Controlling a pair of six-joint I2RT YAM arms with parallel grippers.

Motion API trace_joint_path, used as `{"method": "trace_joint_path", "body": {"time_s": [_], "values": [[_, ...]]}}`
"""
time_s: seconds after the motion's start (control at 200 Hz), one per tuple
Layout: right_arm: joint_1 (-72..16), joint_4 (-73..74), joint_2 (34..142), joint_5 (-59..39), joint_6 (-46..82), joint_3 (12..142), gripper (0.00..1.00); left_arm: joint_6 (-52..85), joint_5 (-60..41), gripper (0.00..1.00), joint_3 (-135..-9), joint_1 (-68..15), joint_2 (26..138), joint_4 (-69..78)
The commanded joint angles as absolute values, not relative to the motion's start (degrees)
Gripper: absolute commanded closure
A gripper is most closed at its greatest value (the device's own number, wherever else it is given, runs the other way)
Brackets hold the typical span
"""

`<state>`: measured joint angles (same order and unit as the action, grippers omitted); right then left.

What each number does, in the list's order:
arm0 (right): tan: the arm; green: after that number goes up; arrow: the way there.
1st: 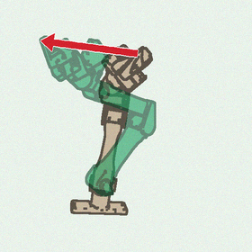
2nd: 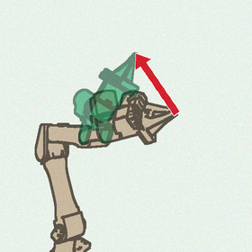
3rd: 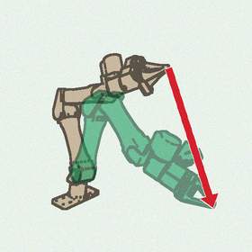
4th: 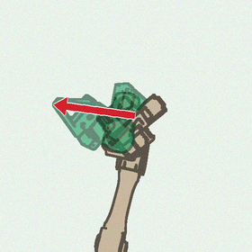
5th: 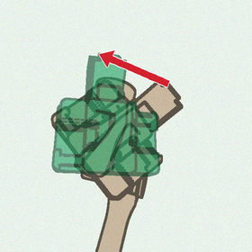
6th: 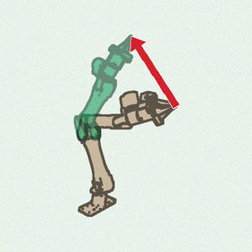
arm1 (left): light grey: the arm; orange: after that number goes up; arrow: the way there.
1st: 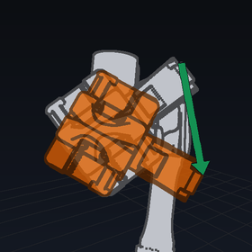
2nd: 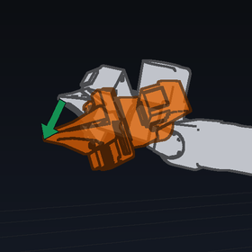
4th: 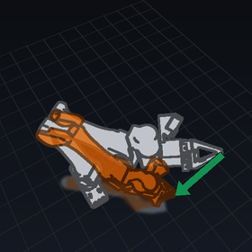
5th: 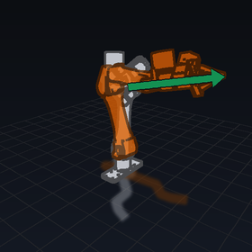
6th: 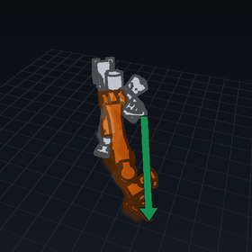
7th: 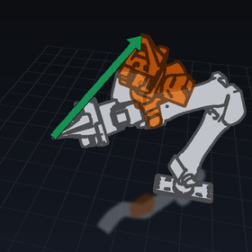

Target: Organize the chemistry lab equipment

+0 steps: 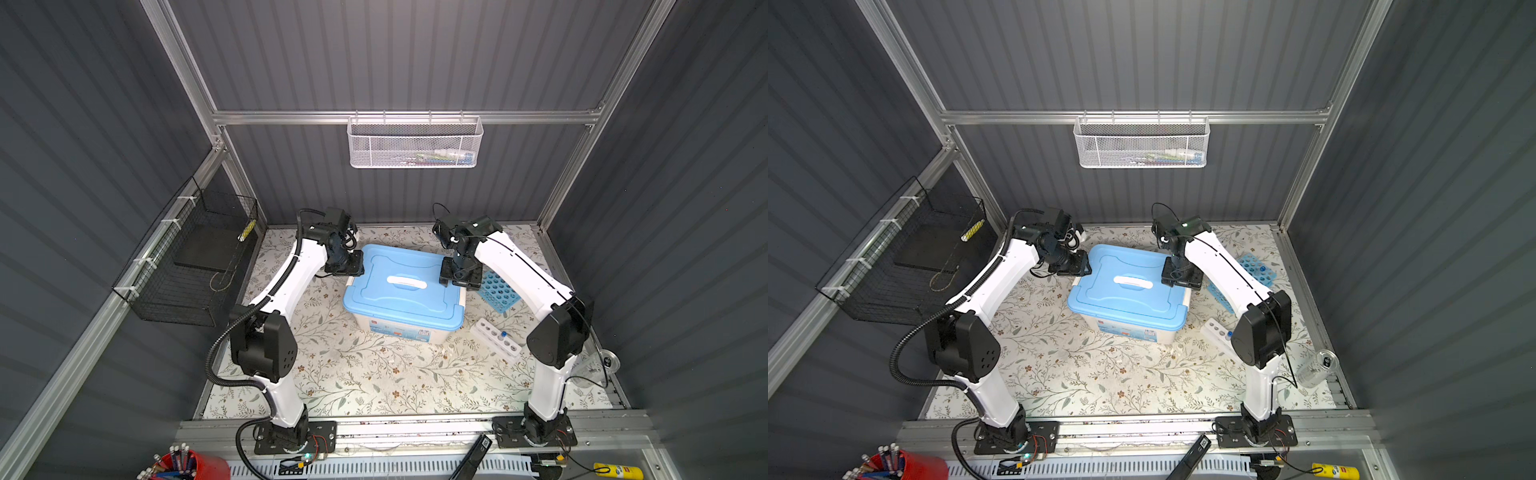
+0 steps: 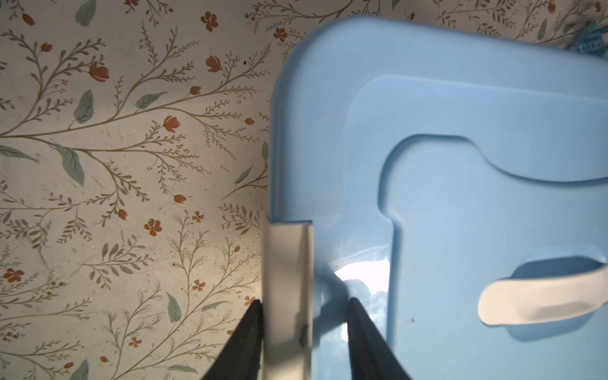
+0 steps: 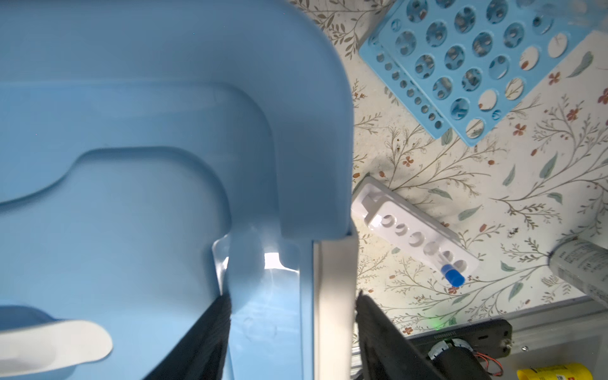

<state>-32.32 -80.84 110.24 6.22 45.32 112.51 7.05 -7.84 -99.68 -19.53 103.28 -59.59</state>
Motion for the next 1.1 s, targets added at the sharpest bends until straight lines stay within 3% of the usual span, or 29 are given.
{"method": "trace_joint_path", "body": {"time_s": [0.0,0.305,0.545,0.956,1.096], "values": [[-36.1,-69.1,114.3,-3.9,44.8,113.4,0.37,4.7,-8.5,0.97,-98.3,-24.4,109.2,-66.5],[-36.3,-69.1,115.2,-4.3,44.6,114.5,0.37,7.9,-9.7,1.00,-98.2,-26.0,110.5,-65.0],[-36.3,-68.9,115.4,-4.2,44.7,115.0,0.36,9.5,-3.3,1.00,-100.0,-27.3,111.7,-67.5],[-36.3,-69.6,114.0,-3.7,44.1,115.8,0.33,8.1,-0.7,1.00,-103.5,-27.2,112.7,-68.8],[-35.9,-69.3,113.0,-3.6,44.5,115.7,0.32,7.8,-2.6,0.71,-104.1,-27.1,110.7,-67.1]]}}
